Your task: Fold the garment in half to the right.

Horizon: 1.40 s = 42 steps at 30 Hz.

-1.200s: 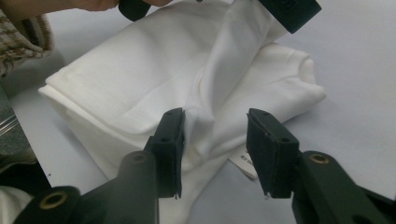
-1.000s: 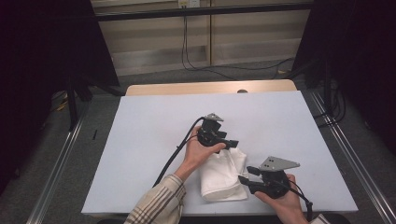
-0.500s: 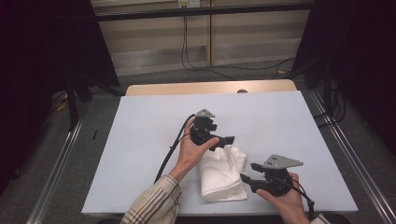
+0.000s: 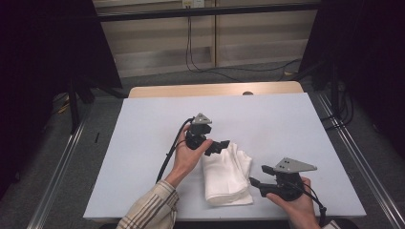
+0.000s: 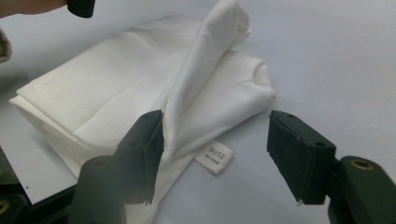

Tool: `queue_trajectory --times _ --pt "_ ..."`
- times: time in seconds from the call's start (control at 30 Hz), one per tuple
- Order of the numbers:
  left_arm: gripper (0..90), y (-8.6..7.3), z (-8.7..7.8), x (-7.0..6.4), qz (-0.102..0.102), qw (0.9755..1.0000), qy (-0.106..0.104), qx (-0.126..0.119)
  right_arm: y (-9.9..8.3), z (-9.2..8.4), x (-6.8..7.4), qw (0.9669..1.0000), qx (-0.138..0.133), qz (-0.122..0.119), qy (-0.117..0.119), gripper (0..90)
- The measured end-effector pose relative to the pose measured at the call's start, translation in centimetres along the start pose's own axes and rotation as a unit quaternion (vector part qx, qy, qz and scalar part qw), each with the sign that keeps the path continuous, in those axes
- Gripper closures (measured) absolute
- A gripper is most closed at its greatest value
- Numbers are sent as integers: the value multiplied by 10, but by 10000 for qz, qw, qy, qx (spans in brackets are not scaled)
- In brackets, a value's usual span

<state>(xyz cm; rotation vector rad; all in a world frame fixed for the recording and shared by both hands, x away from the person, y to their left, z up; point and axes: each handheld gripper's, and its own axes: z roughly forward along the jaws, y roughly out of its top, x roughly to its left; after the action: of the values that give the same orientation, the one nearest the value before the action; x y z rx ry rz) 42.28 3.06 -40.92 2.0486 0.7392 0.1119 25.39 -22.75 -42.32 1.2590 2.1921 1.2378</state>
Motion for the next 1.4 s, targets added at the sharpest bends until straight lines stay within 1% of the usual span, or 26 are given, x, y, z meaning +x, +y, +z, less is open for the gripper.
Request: queue_trajectory --times 0.07,0.13,0.17,0.27,0.4,0.43,0.47,0.5,0.53,0.57,0.6,0.67,0.73,0.77,0.83,0.87,0.97,1.03,1.07,1.1,1.13,1.17,1.23,1.3,1.37,1.4 --pt "69 -2 -1 0 32 10000 39 -10 0 1 0 10000 -18 -20 7 352" --pt "69 -4 -1 0 67 10000 12 73 1 2 -1 10000 -49 -64 -22 337" --pt "69 -6 -3 -1 113 9999 77 53 2 3 -1 10000 -34 -57 -29 336" --pt "69 -8 -9 0 100 9999 49 -26 4 5 -3 10000 -66 -38 -1 324" --pt "69 -10 -19 4 92 9998 106 -169 5 4 -7 9998 -177 -29 -36 292" --pt "69 -11 -23 5 85 9995 170 -245 6 4 -7 9998 -195 -20 -58 287" --pt "69 -12 -25 5 124 9993 211 -280 6 3 -8 9997 -237 -15 -49 283" --pt "69 -13 -27 6 79 9991 206 -364 6 2 -9 9996 -272 -15 -60 276" --pt "69 -14 -28 7 56 9991 218 -351 7 2 -9 9995 -309 -14 -83 264" --pt "68 -14 -29 7 72 9992 223 -337 7 1 -10 9994 -340 10 -77 255" --pt "66 -15 -31 7 136 9990 269 -321 7 1 -10 9993 -377 15 -82 240" --pt "64 -17 -36 5 166 9983 334 -457 8 1 -12 9990 -434 37 -77 214" --pt "64 -19 -41 2 240 9967 469 -618 9 0 -13 9987 -490 47 -108 200" --pt "64 -19 -44 1 274 9964 466 -653 9 0 -14 9986 -522 36 -105 192" --pt "61 -20 -48 0 254 9964 441 -672 10 0 -15 9984 -545 76 -127 170" --pt "55 -21 -50 0 238 9961 466 -713 10 0 -15 9984 -543 76 -132 161" --pt "49 -25 -55 1 213 9957 552 -708 11 0 -17 9981 -571 91 -209 129" --pt "47 -29 -57 3 164 9957 557 -718 11 -1 -17 9980 -585 91 -224 116" --pt "46 -31 -58 4 95 9956 583 -725 11 -1 -18 9980 -586 97 -218 105" --pt "40 -33 -60 4 35 9954 630 -724 11 0 -18 9980 -583 81 -214 100" --pt "33 -34 -61 4 33 9953 657 -712 11 0 -18 9980 -590 98 -205 99" --pt "31 -36 -62 4 72 9949 747 -668 11 0 -19 9979 -591 132 -225 90" --pt "32 -39 -64 4 46 9939 879 -669 11 1 -20 9981 -571 92 -227 61" --pt "31 -41 -68 5 -26 9935 881 -720 12 1 -21 9978 -616 129 -199 60" --pt "31 -44 -71 5 -71 9920 977 -792 12 1 -22 9976 -653 109 -213 56" --pt "31 -46 -73 5 -85 9918 998 -799 12 1 -22 9974 -674 126 -236 53"
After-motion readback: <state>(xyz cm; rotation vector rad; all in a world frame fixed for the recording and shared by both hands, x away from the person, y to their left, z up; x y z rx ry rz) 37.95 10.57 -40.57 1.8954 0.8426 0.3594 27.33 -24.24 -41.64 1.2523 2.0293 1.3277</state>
